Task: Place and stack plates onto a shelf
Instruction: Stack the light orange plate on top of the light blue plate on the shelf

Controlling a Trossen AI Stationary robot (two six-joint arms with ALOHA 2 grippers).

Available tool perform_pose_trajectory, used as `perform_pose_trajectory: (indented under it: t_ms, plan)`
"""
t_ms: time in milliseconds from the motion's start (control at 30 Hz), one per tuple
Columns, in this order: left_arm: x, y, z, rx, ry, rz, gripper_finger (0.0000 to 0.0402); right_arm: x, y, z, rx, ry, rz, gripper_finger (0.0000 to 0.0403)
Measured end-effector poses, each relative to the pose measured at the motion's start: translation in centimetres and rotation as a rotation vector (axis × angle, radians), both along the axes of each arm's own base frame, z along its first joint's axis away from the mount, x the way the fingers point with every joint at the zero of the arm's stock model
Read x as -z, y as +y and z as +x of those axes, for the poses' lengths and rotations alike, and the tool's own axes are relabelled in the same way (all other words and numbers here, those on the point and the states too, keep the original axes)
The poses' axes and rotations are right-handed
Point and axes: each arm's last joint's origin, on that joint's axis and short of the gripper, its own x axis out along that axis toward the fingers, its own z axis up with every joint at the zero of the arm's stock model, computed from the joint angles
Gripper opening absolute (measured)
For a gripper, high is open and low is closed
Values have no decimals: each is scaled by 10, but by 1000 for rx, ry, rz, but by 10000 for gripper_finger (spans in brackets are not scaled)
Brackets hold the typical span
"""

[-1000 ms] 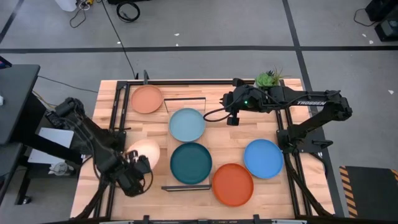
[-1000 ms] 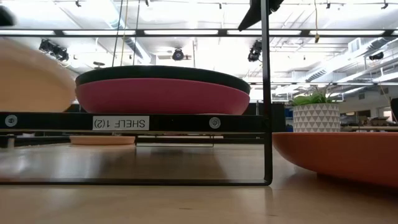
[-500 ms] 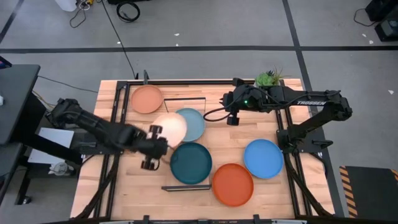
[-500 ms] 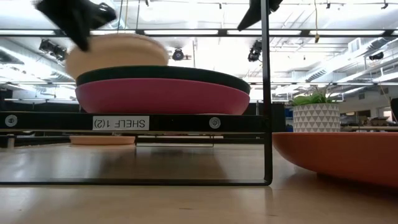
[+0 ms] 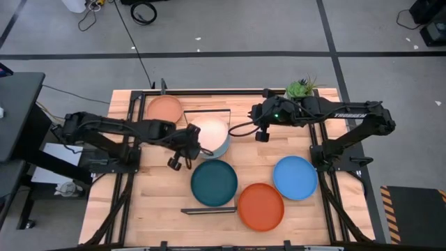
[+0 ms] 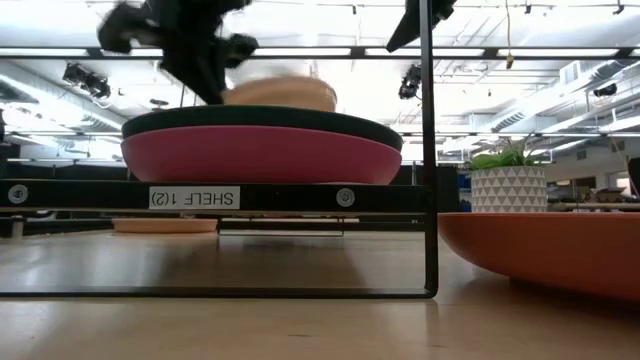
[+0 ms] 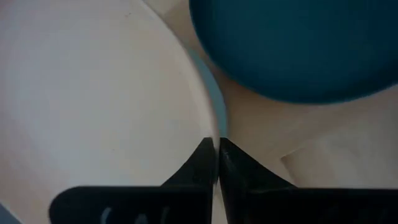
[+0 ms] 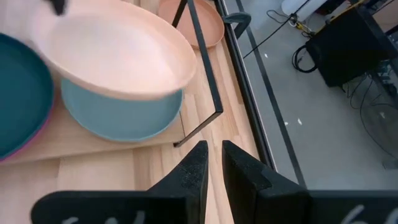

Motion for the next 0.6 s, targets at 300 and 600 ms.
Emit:
perform_pose_trajectory:
  t_ms: [300,600]
  plan:
    - [25,17,20,83,76,48,14,-16,19,-17,37,-119,74,52]
    - [41,23,27,105,132,20,14,-17,30,-19,74,-163,128,52]
